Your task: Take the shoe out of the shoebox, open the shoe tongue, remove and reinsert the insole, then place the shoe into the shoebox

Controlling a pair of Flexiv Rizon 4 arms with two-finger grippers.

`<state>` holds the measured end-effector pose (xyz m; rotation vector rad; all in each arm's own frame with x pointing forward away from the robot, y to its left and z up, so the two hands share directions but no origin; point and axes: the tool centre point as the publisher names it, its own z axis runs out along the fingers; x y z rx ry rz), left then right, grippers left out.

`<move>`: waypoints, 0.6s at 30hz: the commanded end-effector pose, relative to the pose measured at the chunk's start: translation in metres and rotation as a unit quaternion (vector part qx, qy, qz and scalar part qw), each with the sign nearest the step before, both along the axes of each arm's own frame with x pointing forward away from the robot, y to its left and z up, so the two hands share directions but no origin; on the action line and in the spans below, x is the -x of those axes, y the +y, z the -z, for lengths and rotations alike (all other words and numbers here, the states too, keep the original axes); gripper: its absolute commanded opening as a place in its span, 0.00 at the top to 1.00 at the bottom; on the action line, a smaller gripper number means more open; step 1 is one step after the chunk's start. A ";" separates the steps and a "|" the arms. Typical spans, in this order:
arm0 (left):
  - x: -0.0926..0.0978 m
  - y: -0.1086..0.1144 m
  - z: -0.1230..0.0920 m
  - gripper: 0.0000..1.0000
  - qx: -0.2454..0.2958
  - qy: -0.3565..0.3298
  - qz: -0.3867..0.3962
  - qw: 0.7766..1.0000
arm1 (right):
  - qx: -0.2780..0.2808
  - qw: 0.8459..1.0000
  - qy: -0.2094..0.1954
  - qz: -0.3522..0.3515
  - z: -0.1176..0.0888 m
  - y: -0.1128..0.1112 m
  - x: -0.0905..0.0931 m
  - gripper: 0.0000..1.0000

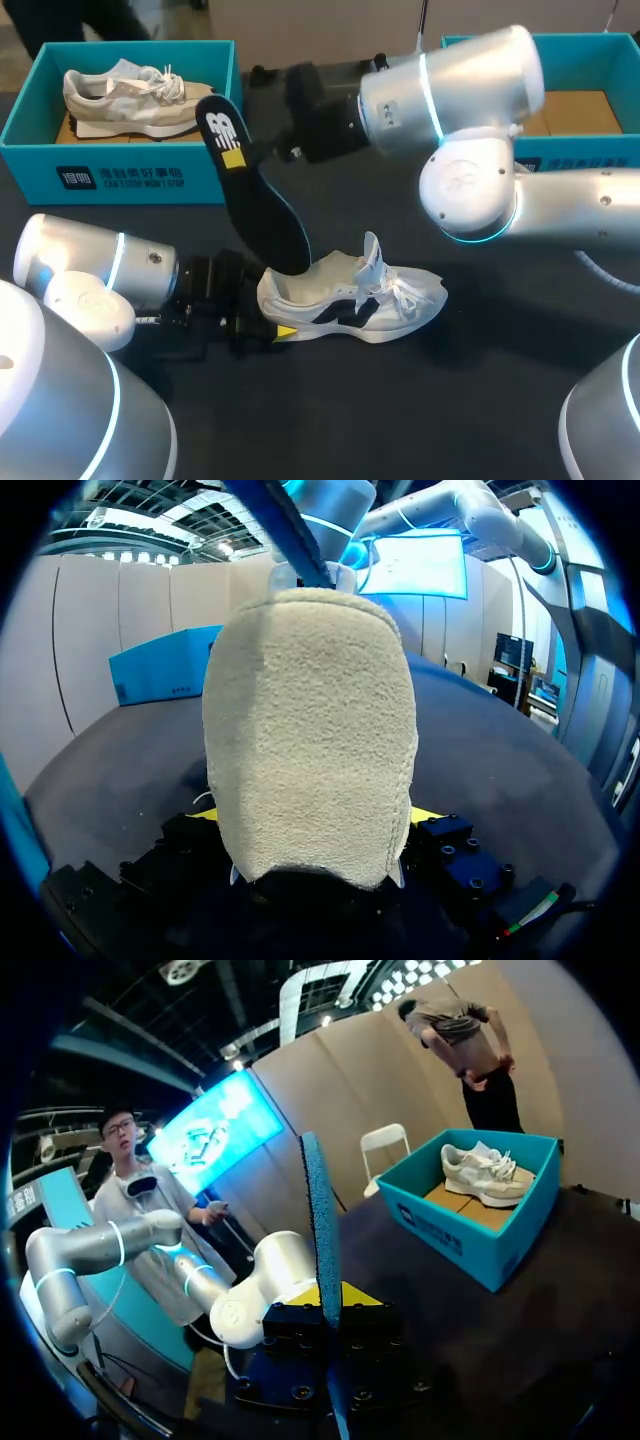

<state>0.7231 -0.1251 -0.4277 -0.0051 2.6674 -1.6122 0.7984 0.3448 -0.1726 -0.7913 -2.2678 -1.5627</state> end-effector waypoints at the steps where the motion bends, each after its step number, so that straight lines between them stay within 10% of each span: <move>1: 0.001 -0.002 0.005 1.00 -0.001 0.000 -0.001 1.000 | 0.011 1.000 -0.003 0.012 -0.001 0.002 0.002 1.00; 10: 0.001 -0.002 0.005 1.00 -0.001 0.000 -0.001 1.000 | 0.011 1.000 -0.003 0.012 -0.001 0.002 0.002 1.00; 18: 0.001 -0.002 0.005 1.00 -0.001 0.000 -0.001 1.000 | -0.063 0.990 0.003 -0.124 -0.054 -0.022 -0.006 1.00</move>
